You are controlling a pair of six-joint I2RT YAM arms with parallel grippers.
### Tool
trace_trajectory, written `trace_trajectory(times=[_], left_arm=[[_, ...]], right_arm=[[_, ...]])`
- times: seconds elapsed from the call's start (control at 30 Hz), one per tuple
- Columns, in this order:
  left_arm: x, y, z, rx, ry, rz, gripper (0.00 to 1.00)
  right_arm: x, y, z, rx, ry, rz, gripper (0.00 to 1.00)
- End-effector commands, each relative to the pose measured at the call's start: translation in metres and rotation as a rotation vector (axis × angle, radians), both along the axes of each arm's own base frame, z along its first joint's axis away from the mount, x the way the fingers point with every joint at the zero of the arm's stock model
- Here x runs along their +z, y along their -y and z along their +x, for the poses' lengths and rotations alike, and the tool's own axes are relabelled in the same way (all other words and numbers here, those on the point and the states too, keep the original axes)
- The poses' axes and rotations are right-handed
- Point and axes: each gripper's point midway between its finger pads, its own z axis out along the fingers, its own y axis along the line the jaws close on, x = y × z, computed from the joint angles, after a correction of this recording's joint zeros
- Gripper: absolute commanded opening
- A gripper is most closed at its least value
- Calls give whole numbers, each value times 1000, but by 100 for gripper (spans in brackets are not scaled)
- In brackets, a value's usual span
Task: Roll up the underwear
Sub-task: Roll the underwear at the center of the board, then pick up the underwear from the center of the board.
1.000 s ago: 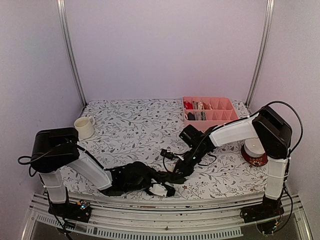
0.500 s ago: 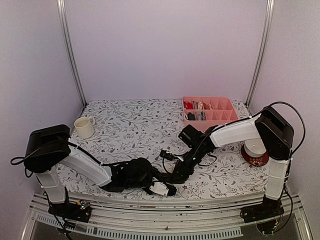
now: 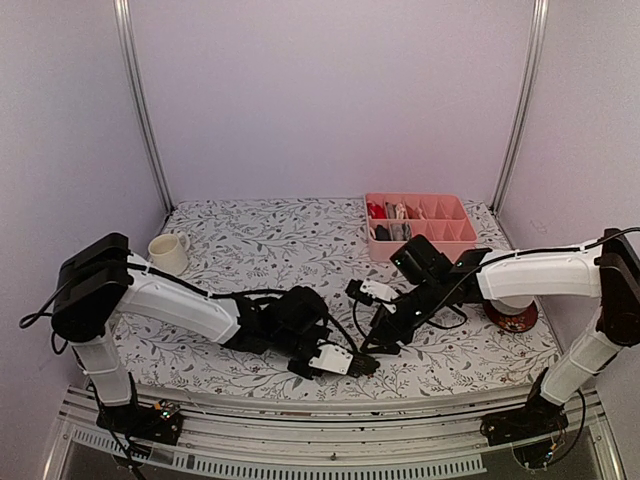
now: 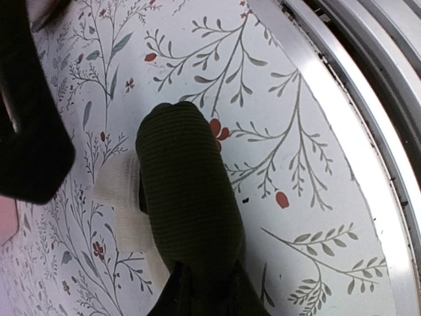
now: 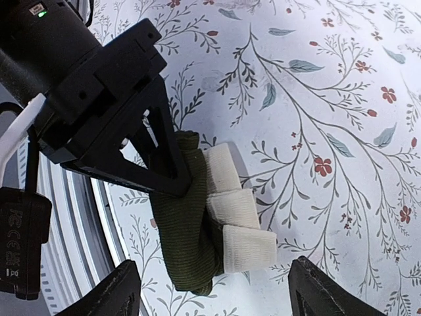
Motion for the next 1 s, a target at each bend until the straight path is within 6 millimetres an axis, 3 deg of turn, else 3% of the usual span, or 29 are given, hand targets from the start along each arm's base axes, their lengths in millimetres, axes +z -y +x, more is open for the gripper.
trace_trajectory(times=[0.0,0.17,0.43,0.83,0.97], left_arm=[[-48,-47,-30,24,-294,264,0],[-50,-44,-17,83,-441,307,0],[-31,-34,-4,109,-573,285,0],[-37,-29,4,151,-597,313,0],[-36,-27,7,159,-588,304,0]], right_arm=[[-6,8,9,-79,32,-21,80],[-19,15,5,-99,5,-30,83],[-47,19,7,-115,-56,-40,90],[-40,-4,-7,-28,-181,84,93],[-46,-7,-9,-19,-216,76,93]])
